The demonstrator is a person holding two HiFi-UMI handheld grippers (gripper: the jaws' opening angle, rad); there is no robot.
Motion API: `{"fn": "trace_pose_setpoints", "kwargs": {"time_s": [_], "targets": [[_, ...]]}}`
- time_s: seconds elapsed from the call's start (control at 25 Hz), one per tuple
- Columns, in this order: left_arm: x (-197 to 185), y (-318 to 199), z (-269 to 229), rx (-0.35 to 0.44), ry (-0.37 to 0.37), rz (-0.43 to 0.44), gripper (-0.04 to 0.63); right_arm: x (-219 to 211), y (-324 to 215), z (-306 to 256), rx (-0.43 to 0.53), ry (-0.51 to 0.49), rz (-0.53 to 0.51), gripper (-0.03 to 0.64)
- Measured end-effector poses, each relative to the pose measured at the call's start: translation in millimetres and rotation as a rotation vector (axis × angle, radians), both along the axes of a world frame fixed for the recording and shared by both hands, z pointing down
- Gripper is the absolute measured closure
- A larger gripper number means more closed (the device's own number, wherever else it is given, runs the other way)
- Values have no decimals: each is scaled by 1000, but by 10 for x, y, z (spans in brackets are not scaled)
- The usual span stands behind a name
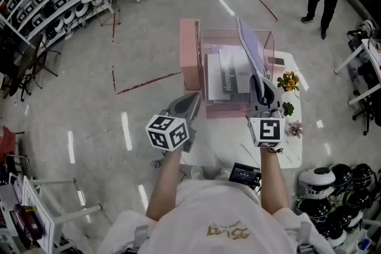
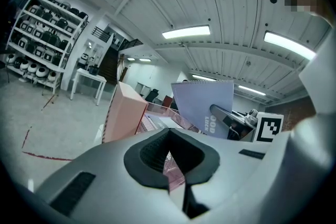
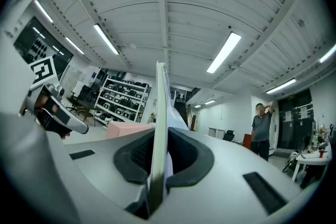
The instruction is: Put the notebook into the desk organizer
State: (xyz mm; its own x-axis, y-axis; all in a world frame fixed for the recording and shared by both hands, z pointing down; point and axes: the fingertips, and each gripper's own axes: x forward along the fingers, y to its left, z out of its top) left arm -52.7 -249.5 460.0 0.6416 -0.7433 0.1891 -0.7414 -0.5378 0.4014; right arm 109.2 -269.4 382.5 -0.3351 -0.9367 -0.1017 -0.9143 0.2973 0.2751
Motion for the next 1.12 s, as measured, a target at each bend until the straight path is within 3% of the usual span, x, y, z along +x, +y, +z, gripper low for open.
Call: {"fn": "trace_pose_setpoints", "kwargs": {"time_s": [0.16,0.48,0.92,1.12], "targets": [[-53,-14,39,-13,-1,-7,577,-240,-89,209,-12,128,-46,575],[-107,-43,162,-45,-4,-16,577,-610,-264,838,-132,415,-161,574],[-155,-56,255,-68,-7,-22,577,-614,-496,976,-250,401,-199,532],[-141,-71,254,-73,-2,-19,577,-691,-484,1105,-382,423,-284,462]]}}
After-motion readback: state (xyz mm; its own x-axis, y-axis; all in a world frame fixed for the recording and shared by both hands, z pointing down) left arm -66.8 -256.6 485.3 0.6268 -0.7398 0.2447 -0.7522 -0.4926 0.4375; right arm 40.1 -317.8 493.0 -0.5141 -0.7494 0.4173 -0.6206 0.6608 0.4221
